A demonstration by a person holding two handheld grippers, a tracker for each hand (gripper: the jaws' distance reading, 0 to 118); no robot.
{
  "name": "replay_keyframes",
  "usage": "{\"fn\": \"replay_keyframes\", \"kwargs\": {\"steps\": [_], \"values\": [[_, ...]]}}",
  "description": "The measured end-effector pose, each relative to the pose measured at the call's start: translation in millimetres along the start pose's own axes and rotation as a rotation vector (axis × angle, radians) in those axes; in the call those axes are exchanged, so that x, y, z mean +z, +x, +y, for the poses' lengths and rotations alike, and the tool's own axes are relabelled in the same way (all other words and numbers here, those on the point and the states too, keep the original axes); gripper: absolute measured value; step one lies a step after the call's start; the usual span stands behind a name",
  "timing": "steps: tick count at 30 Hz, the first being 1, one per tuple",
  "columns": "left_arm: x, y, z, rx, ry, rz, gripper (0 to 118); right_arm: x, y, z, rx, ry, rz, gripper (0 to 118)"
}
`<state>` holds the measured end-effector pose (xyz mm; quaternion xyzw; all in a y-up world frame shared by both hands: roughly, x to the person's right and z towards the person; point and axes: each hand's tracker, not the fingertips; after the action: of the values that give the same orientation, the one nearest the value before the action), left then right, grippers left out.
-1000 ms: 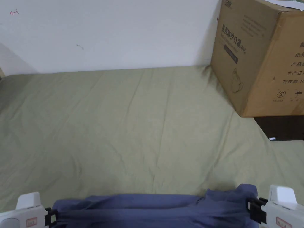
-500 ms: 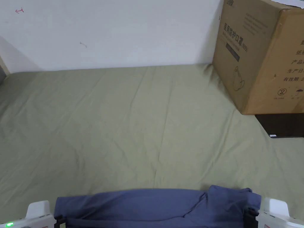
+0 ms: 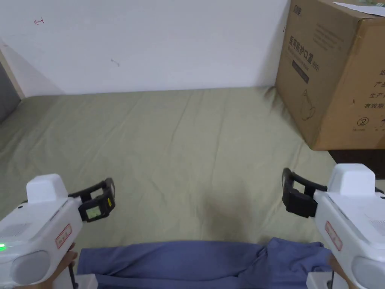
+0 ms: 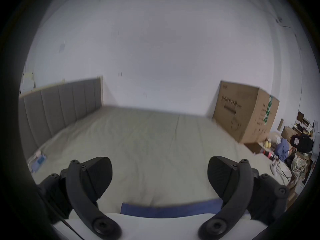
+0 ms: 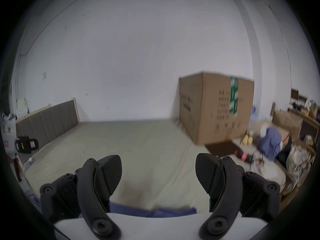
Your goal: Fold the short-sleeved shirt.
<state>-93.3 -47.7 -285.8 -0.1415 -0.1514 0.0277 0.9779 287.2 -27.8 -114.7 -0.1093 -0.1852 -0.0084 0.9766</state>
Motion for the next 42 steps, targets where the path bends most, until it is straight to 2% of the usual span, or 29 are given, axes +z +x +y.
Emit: {"fn": "replay_keyframes", "kwargs": {"steps": [2,4,5,7,8,9,16,18,25,31,35,37,38,39,40,41,42], "values": [[5,14,8,-0.036,0.082,0.003,99,3,-13,9,0.049,0.068,-0.028,89],[9,25,11,-0.057,0.13,0.005,80,7,-22,12,0.063,0.11,-0.044,82],[9,28,11,-0.047,0.138,0.005,68,8,-24,12,0.069,0.122,-0.043,75],[11,33,10,-0.038,0.163,-0.018,21,10,-29,13,0.08,0.135,-0.06,40],[11,35,10,-0.04,0.164,-0.014,6,10,-30,13,0.079,0.138,-0.059,19],[10,37,9,-0.047,0.17,-0.019,0,11,-30,12,0.078,0.145,-0.066,1],[3,33,6,-0.056,0.104,-0.055,0,8,-30,12,0.055,0.137,-0.06,0],[-7,25,5,-0.03,-0.007,-0.074,0,7,-31,11,0.061,0.133,-0.057,0],[-48,-52,-21,0.229,-0.352,-0.272,0,-11,-32,8,0.084,0.098,-0.034,0],[-81,-128,-72,0.409,-0.621,-0.33,0,-26,-41,3,0.11,0.062,-0.018,0],[-81,-151,-104,0.372,-0.683,-0.274,0,-34,-44,-2,0.112,0.037,-0.016,0],[-82,-162,-119,0.429,-0.732,-0.29,19,-38,-45,-4,0.119,0.024,-0.021,0],[-85,-167,-127,0.463,-0.759,-0.273,38,-40,-45,-6,0.121,0.018,-0.022,0],[-86,-170,-135,0.494,-0.773,-0.26,65,-42,-45,-7,0.122,0.009,-0.023,0],[-88,-172,-139,0.49,-0.777,-0.261,79,-43,-45,-8,0.123,0.002,-0.024,0],[-89,-173,-146,0.489,-0.794,-0.255,86,-45,-45,-9,0.123,-0.009,-0.025,0],[-90,-173,-150,0.483,-0.801,-0.244,88,-47,-44,-10,0.121,-0.018,-0.022,0]]}}
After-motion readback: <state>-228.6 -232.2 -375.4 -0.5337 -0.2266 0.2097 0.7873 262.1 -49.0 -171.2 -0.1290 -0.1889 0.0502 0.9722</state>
